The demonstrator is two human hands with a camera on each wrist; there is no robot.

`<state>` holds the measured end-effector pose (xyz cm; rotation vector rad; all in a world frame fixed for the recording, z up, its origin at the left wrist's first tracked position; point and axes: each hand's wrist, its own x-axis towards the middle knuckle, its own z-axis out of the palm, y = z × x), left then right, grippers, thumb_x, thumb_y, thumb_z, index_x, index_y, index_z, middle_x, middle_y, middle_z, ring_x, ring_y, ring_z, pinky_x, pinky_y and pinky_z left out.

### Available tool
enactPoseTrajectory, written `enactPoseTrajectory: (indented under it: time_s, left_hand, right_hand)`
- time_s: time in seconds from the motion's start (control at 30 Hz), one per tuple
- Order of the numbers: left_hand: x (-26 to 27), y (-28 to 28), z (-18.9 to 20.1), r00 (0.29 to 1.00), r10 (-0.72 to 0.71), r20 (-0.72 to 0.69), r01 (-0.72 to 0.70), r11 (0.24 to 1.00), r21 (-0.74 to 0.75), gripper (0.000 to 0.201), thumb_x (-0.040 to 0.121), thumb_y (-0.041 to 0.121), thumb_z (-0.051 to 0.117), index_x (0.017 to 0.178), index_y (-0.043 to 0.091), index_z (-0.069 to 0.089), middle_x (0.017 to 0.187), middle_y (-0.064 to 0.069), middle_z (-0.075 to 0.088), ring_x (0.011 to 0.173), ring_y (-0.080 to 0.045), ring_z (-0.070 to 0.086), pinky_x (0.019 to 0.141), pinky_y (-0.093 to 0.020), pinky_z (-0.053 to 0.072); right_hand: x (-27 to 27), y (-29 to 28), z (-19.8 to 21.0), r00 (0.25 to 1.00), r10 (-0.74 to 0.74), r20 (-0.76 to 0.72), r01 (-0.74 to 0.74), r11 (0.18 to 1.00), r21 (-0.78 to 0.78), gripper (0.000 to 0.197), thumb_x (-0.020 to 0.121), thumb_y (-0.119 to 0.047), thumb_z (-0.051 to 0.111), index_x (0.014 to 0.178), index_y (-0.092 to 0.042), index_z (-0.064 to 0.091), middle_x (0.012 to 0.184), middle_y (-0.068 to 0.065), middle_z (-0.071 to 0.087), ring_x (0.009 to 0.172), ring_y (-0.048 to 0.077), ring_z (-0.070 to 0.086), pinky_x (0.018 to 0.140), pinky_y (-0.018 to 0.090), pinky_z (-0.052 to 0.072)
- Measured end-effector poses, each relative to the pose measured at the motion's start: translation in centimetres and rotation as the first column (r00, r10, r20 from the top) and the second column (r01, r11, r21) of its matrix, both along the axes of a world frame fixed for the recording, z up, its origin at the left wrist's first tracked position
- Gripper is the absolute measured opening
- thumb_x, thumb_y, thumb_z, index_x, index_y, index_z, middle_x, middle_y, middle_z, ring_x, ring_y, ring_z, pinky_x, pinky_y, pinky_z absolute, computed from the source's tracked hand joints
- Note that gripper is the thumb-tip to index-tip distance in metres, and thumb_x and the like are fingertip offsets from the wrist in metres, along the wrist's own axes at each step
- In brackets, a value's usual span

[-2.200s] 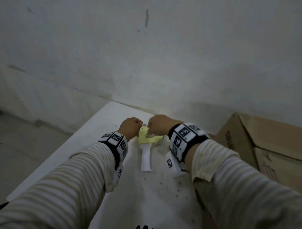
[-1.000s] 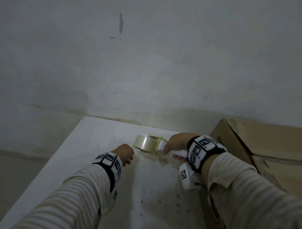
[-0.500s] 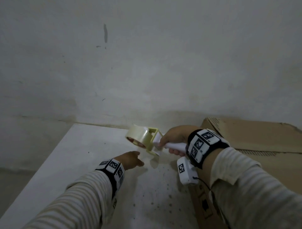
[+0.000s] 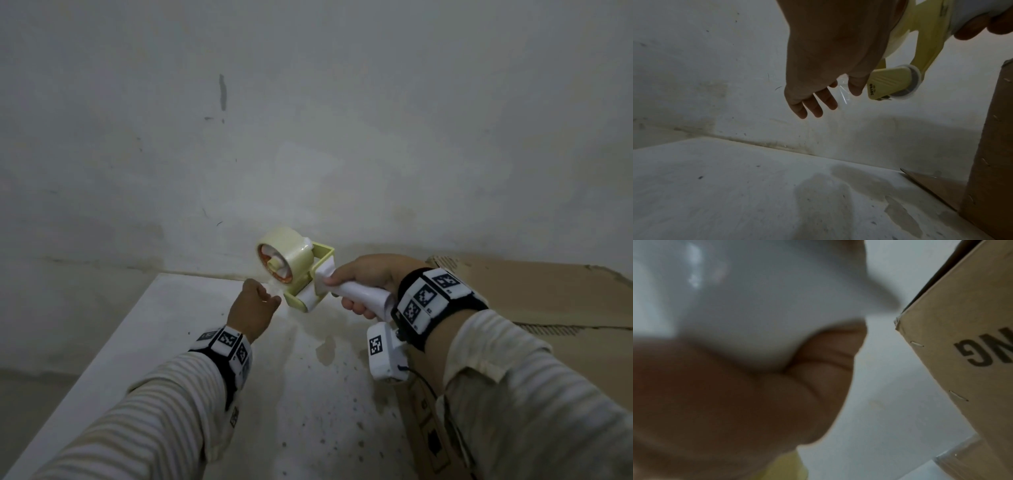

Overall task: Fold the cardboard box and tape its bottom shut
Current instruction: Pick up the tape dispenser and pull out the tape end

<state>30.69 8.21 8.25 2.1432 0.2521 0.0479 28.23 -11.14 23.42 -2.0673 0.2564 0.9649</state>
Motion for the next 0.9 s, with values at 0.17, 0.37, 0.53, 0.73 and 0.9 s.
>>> enactPoseTrajectory:
  time_s: [0.17,0.37,0.53,0.73,0.9]
  left_hand:
    - [0.6,1.5,-0.2,0.999,-0.012,0.033,0.008,0.992,0.128,0.053,0.080,0.038,0.067,0.127,0.024,0.047,0.123,-0.009,0.053,0.111,-0.030,0.056,0.095,-0.044,0.048]
    - [0.6,2.7,0.7,0.996,0.026,0.083,-0.059,0.904,0.423,0.029,0.094,0.034,0.042,0.104,0.020,0.065,0.113,-0.009,0.060,0.103,-0.032,0.058,0.087,-0.040,0.049]
    - [0.0,1.8,1.3,0.987,-0.094,0.134,-0.022,0.736,0.676,0.028,0.094,0.029,0.038,0.099,0.017,0.063,0.102,-0.006,0.064,0.094,-0.030,0.062,0.074,-0.032,0.043]
    - [-0.6,0.2,2.9,0.958,-0.205,0.201,0.022,0.749,0.662,0.020,0.087,0.029,0.036,0.084,0.017,0.051,0.079,-0.005,0.065,0.076,-0.030,0.063,0.064,-0.029,0.033]
    - [-0.5,0.2,3.3,0.981,-0.149,0.121,0.107,0.949,0.298,0.017,0.091,0.024,0.042,0.106,0.019,0.046,0.082,-0.003,0.060,0.083,-0.030,0.060,0.072,-0.033,0.043]
  right_hand:
    - [0.5,0.3,-0.2,0.999,-0.030,-0.040,0.034,0.992,0.122,0.029,0.095,-0.037,0.049,0.084,-0.010,0.049,0.056,0.004,0.055,0.038,0.011,0.051,0.038,0.015,0.042]
    - [0.7,0.6,-0.3,0.998,-0.056,-0.032,0.060,0.981,0.182,0.029,0.095,-0.035,0.050,0.084,-0.008,0.051,0.057,0.004,0.056,0.039,0.011,0.052,0.038,0.015,0.043]
    - [0.6,0.9,-0.5,0.989,-0.145,0.000,0.142,0.964,0.224,0.027,0.094,-0.032,0.051,0.087,-0.005,0.051,0.062,0.006,0.050,0.038,0.012,0.049,0.038,0.014,0.040]
    - [0.7,1.4,-1.3,0.958,-0.282,0.058,0.259,0.932,0.253,0.025,0.092,-0.028,0.056,0.095,-0.003,0.051,0.063,0.009,0.050,0.043,0.015,0.047,0.038,0.016,0.040]
    - [0.9,1.1,-1.9,0.952,-0.304,0.036,0.282,0.916,0.285,0.032,0.093,-0.031,0.055,0.101,0.000,0.051,0.065,0.009,0.052,0.040,0.016,0.051,0.038,0.018,0.043]
